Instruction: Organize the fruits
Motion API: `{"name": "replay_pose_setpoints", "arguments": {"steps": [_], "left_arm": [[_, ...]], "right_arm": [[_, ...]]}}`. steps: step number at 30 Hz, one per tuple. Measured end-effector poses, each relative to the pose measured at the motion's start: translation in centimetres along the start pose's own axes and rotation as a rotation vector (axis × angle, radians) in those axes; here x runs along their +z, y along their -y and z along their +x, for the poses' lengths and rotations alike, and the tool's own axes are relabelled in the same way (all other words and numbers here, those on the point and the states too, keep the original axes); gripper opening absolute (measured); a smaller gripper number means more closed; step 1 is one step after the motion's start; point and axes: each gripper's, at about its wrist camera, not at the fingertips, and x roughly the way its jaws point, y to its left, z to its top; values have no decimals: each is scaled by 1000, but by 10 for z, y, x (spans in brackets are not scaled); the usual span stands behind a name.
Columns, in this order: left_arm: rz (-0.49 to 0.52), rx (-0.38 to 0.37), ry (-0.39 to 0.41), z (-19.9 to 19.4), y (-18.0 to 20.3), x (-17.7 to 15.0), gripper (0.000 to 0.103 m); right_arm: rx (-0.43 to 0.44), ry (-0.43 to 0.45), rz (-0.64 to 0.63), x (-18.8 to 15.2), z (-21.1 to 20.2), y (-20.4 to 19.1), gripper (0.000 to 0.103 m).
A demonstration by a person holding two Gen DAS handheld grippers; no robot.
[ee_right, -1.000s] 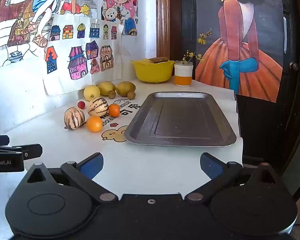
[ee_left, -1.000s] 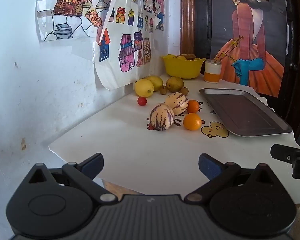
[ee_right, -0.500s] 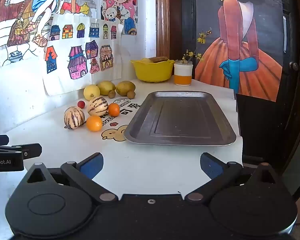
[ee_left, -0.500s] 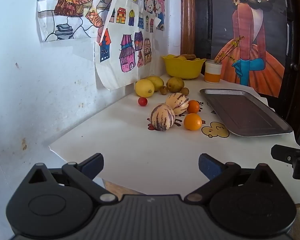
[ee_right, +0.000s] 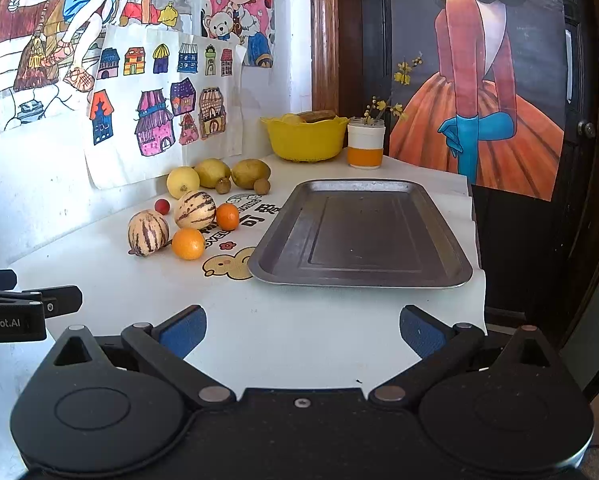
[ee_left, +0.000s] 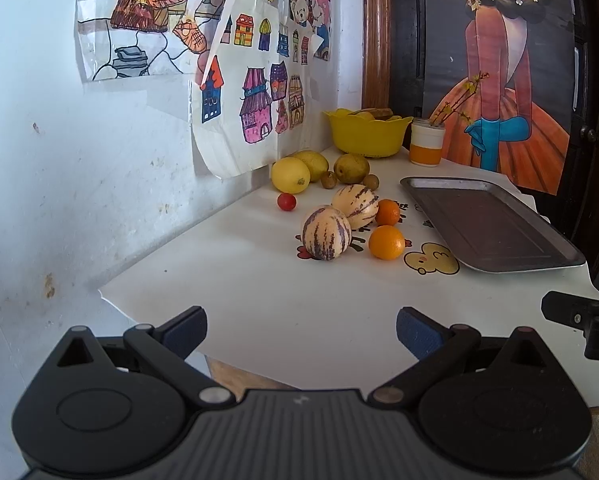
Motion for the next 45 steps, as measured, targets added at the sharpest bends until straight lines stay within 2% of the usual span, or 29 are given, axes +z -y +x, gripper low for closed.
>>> {"name": "replay_pose_setpoints", "arguments": {"steps": [29, 36, 45], "left_arm": [[2, 15, -10, -3, -4, 7, 103], [6, 37, -29, 0, -8, 19, 103], [14, 39, -43, 9, -14, 37, 103]], "right_arm": [[9, -12, 3, 2, -1, 1, 103], [46, -16, -26, 18, -7, -5, 103], [144, -11, -98, 65, -14, -9, 103]]}}
